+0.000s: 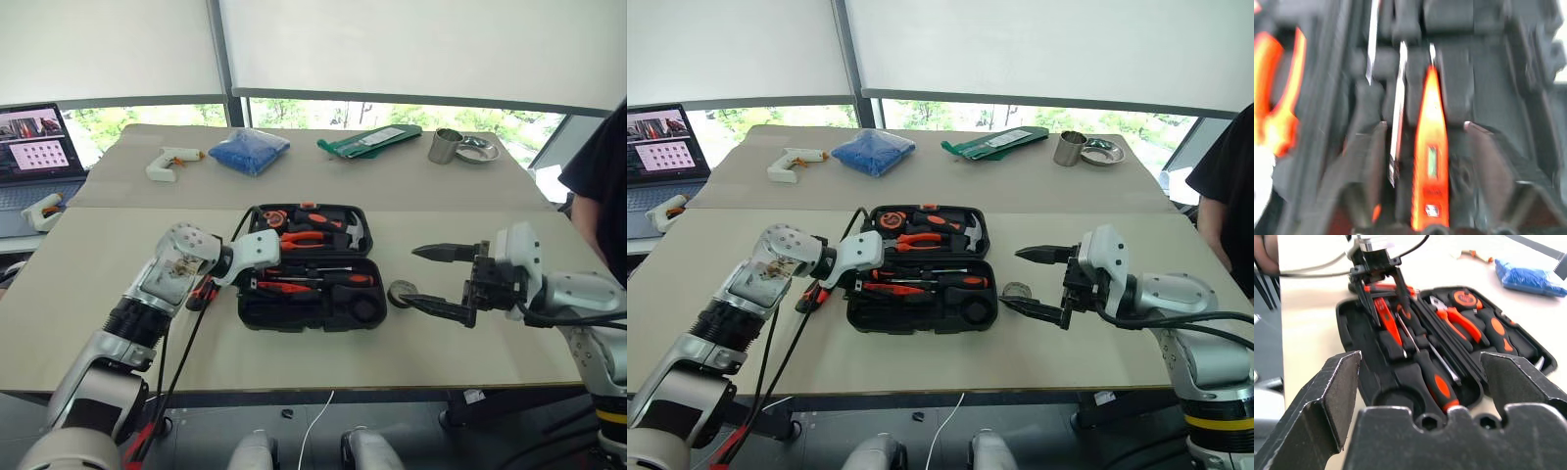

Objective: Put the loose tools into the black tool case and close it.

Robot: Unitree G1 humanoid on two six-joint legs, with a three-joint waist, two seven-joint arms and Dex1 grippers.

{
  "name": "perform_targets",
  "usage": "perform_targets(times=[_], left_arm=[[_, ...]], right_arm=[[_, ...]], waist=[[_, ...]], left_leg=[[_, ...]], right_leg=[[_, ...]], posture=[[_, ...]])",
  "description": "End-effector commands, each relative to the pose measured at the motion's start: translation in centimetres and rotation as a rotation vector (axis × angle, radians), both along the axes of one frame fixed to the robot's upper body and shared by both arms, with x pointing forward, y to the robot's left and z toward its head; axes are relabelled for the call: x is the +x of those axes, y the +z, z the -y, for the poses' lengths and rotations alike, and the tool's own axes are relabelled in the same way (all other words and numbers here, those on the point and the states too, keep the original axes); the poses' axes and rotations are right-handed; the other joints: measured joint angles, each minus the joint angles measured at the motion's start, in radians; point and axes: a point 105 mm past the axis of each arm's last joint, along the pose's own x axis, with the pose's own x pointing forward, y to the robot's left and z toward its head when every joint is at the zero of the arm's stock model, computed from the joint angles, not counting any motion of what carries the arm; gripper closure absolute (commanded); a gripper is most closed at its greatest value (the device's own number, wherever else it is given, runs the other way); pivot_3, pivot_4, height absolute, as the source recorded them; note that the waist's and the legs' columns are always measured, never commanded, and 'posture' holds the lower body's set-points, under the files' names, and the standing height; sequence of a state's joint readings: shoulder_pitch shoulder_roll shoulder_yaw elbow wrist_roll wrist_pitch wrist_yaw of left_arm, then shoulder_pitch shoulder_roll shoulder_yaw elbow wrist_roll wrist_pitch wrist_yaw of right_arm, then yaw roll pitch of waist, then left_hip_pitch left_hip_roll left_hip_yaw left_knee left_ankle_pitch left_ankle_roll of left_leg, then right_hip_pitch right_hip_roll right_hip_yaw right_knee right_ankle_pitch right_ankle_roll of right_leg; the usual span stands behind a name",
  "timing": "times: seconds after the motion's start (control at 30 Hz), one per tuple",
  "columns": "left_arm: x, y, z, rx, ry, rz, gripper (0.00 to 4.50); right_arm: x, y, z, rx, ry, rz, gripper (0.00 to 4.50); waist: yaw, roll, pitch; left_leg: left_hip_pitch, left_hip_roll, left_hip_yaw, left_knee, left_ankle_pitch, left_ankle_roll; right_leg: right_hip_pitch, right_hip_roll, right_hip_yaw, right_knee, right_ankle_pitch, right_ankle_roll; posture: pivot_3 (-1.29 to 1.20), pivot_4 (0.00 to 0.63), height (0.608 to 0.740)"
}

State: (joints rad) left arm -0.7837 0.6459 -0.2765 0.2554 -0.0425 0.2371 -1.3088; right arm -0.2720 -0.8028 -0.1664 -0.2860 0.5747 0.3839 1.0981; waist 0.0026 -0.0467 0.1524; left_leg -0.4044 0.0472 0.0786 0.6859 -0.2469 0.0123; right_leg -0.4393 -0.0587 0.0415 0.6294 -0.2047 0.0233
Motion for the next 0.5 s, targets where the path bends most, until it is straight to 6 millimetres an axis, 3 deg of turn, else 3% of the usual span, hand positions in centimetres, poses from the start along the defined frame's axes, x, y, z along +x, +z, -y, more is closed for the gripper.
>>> perform_targets(times=[0.03,0.07,0.17,0.33,0.37,0.5], left_arm=[[0.2,3.7,-0.3,-0.106,0.004,0.092,1.71],[0.3,3.5,-0.3,-0.120,0.014,0.087,1.71],[0.4,2.0,-0.2,-0.158,0.017,0.098,2.46],[-0.5,-0.7,0.3,-0.237,-0.017,0.078,4.29],[-0.6,-1.3,0.2,-0.249,-0.005,0.079,4.48],[-0.4,-3.1,-0.4,-0.248,0.054,0.053,4.48]], right_arm=[[0.2,1.1,-0.1,0.016,0.017,0.031,0.00],[0.4,1.2,-0.1,0.022,0.017,0.036,0.00],[0.7,1.2,-0.5,0.031,0.024,0.046,0.00],[0.8,1.2,-1.0,0.039,0.030,0.054,0.00],[0.9,1.3,-1.1,0.042,0.032,0.056,0.00],[0.9,1.4,-1.4,0.045,0.040,0.057,0.00]], waist=[[-0.001,0.000,0.000],[-0.001,0.000,0.000],[-0.001,0.000,0.000],[-0.001,0.000,0.000],[-0.001,0.000,0.000],[0.000,0.000,0.000]], left_leg=[[0.000,0.000,0.000,0.000,0.000,0.000],[0.000,0.000,0.000,0.000,0.000,0.000],[0.001,0.000,0.000,0.000,0.000,0.000],[0.000,0.000,0.000,0.000,0.000,0.000],[0.000,0.000,0.000,0.000,0.000,0.000],[0.000,0.000,0.000,0.000,0.000,0.000]], right_leg=[[0.000,0.000,0.000,0.000,0.000,0.000],[0.000,0.000,0.000,0.000,0.000,0.000],[0.001,0.000,0.000,0.000,0.000,0.000],[0.000,0.000,0.000,0.000,0.000,0.000],[0.000,0.000,0.000,0.000,0.000,0.000],[0.000,0.000,0.000,0.000,0.000,0.000]], posture=[[0.00,0.150,0.740],[0.00,0.150,0.740],[0.00,0.150,0.740],[0.00,0.150,0.740],[0.00,0.150,0.740],[0.00,0.150,0.740]])
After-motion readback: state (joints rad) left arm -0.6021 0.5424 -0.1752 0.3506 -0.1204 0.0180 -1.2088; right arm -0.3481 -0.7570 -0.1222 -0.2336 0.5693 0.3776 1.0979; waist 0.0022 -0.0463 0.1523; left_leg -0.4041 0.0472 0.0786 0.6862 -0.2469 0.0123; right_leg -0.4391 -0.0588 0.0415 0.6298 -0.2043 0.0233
